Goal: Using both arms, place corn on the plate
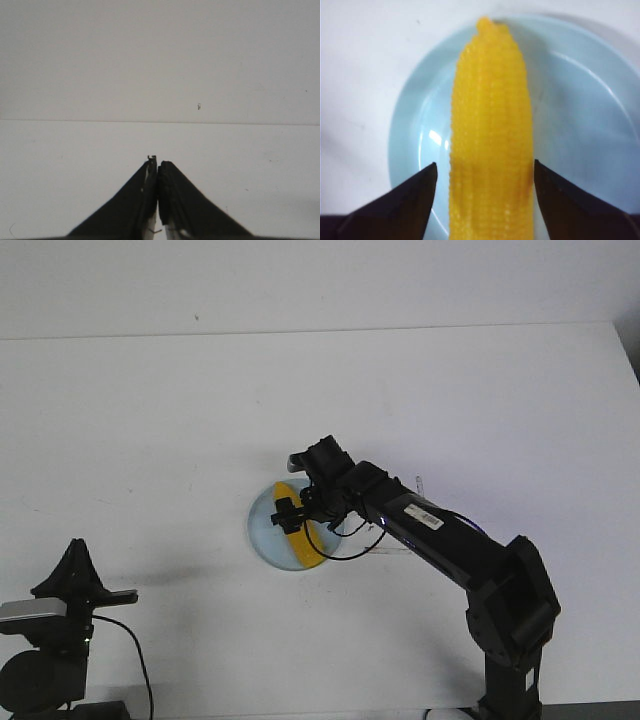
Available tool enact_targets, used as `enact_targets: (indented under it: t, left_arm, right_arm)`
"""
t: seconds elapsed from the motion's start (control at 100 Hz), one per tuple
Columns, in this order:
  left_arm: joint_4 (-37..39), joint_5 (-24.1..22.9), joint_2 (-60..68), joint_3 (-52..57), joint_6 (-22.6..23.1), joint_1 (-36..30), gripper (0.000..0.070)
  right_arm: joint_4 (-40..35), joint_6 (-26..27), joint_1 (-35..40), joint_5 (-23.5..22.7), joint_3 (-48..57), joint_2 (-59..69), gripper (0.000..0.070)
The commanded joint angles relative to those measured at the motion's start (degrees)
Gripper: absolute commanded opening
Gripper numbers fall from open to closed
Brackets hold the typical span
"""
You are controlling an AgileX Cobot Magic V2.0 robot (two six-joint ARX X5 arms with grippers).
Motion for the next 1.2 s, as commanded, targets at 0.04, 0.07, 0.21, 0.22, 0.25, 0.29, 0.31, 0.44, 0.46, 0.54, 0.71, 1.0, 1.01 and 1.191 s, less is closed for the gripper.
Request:
enact_targets:
  t: [0.04,0.07,0.21,0.22,0.25,0.29,0.31,0.44,0.46,0.54,0.71,1.0,1.01,1.191]
  left_arm:
    - [0.6,0.1,-0.1,0.4,-0.5,0.1,0.0003]
    - [0.6,0.1,-0.1,0.4,-0.5,0.1,0.0003]
    - [0.6,0.1,-0.1,0.4,-0.5,0.1,0.0003]
    - [0.6,0.1,-0.1,0.4,-0.5,0.1,0.0003]
    - [0.6,0.1,-0.1,0.4,-0.5,0.1,0.0003]
    - [0.6,0.1,-0.1,0.4,-0.5,0.1,0.0003]
    - [0.6,0.1,-0.1,0.4,-0.5,0.1,0.0003]
    - [0.6,0.1,-0.1,0.4,-0.5,0.1,0.0003]
    - [0.6,0.1,-0.1,0.4,-0.5,0.1,0.0003]
    - [0.6,0.1,-0.1,0.4,-0.5,0.1,0.0003]
    - [0.6,0.1,-0.1,0.4,-0.5,0.1,0.0003]
    - [0.6,0.1,-0.1,0.4,-0.5,0.1,0.0003]
    - [0.6,0.1,-0.1,0.4,-0.5,0.1,0.0003]
    - [0.6,0.1,-0.1,0.4,-0.5,0.1,0.0003]
  right_arm:
    - [0.8,-2.0,0.4,3.7,1.1,-1.6,0.0435]
    - [1.0,-2.6,0.4,5.1,1.1,-2.1,0.0435]
    - [1.1,-8.2,0.8,10.4,1.0,-4.5,0.0432]
    - [1.0,-8.6,0.8,10.8,1.0,-4.6,0.0432]
    - [1.0,-9.9,0.8,11.9,0.9,-5.1,0.0429]
    - [0.9,-11.5,0.8,13.4,0.6,-5.8,0.0406]
    - [0.9,-12.3,0.8,14.3,0.4,-6.1,0.0387]
    - [0.5,-16.2,0.8,19.2,-1.3,-8.2,0.0228]
    - [0.6,-16.7,0.8,19.9,-1.7,-8.6,0.0203]
    - [1.7,-19.0,0.8,23.0,-4.7,-11.0,0.0114]
    - [9.4,-21.3,0.1,28.0,-14.7,-18.1,0.0042]
    - [25.7,-21.1,-5.7,28.9,-36.9,-34.1,0.0038]
    - [26.1,-21.1,-6.0,28.9,-37.5,-34.6,0.0038]
    - [35.3,-23.8,-11.7,28.9,-47.4,-43.8,0.0038]
